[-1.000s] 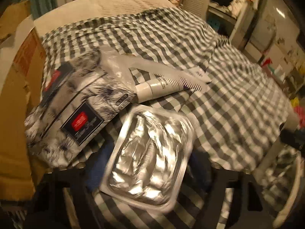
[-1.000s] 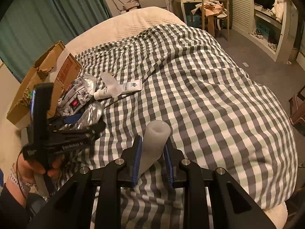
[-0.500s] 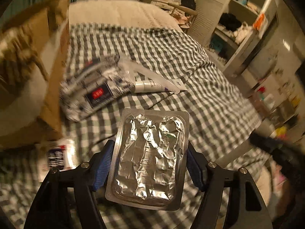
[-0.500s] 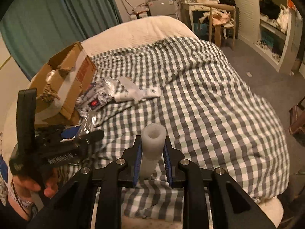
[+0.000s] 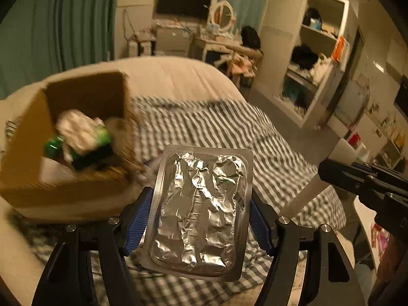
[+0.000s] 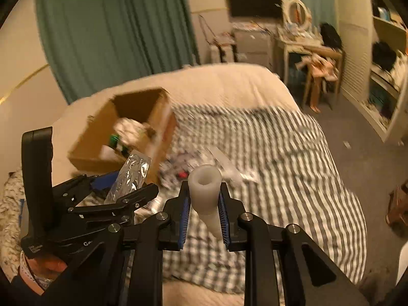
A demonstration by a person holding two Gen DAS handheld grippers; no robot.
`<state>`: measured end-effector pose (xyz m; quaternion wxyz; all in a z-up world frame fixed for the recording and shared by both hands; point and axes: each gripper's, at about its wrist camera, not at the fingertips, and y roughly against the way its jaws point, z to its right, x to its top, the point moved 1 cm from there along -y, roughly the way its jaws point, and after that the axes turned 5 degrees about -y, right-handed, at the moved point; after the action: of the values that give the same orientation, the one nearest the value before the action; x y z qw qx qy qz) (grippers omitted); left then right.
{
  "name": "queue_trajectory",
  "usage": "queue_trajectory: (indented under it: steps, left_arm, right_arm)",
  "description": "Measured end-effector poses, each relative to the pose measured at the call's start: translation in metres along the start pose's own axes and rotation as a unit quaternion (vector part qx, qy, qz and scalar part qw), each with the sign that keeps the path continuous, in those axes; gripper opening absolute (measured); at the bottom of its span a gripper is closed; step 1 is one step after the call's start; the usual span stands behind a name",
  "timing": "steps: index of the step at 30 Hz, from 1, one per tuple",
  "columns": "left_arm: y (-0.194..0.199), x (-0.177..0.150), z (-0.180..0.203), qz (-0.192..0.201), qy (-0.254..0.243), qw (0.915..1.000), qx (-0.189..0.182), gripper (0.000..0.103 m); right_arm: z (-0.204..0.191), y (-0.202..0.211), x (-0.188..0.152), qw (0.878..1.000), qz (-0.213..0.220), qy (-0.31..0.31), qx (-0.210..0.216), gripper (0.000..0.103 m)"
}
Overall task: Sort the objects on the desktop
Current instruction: 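Lower the foil tray and white cup into the box and release both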
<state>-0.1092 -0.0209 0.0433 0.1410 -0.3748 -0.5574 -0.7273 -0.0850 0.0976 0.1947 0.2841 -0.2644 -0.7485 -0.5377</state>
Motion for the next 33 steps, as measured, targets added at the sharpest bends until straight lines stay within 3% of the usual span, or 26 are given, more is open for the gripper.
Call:
queue_trajectory:
  steps: [4, 10, 15, 22, 23, 24, 25, 26, 29, 33]
  left_arm:
    - [0.033, 0.026, -0.04, 0.024, 0.011, 0.9993, 0.027, 0.072]
    - [0.052, 0.055, -0.125, 0.035, 0.062, 0.9931, 0.093, 0.072]
    - [0.032, 0.059, -0.178, 0.021, 0.1, 0.9879, 0.116, 0.072]
    - [-0.01, 0.048, -0.216, 0.004, 0.121, 0.9847, 0.125, 0.075]
    - [-0.011, 0.046, -0.215, 0.009, 0.118, 0.9836, 0.136, 0.079]
    - [-0.014, 0.044, -0.215, 0.011, 0.116, 0.9808, 0.157, 0.092]
    - [-0.014, 0.039, -0.214, 0.01, 0.117, 0.9782, 0.172, 0.103]
    - [-0.015, 0.037, -0.215, 0.01, 0.119, 0.9765, 0.18, 0.103]
    - [-0.011, 0.033, -0.218, 0.007, 0.135, 0.9749, 0.177, 0.103]
    - [0.008, 0.029, -0.214, 0.015, 0.168, 0.9695, 0.178, 0.103]
  right_arm:
    - [-0.035, -0.006, 0.034, 0.998, 0.006, 0.011, 0.054, 0.02]
    - [-0.09, -0.038, 0.075, 0.995, 0.012, 0.051, 0.088, 0.02]
    - [-0.116, -0.096, 0.082, 0.993, -0.02, 0.054, 0.099, 0.02]
    - [-0.12, -0.16, 0.067, 0.99, -0.071, 0.033, 0.12, 0.023]
    - [-0.116, -0.168, 0.069, 0.987, -0.081, 0.019, 0.135, 0.036]
    - [-0.112, -0.17, 0.07, 0.988, -0.08, 0.01, 0.131, 0.058]
    - [-0.109, -0.169, 0.072, 0.99, -0.072, 0.002, 0.118, 0.065]
    - [-0.101, -0.162, 0.075, 0.991, -0.057, -0.011, 0.122, 0.069]
    - [-0.086, -0.142, 0.081, 0.991, -0.038, -0.032, 0.126, 0.07]
    - [-0.062, -0.102, 0.083, 0.996, -0.008, -0.023, 0.091, 0.07]
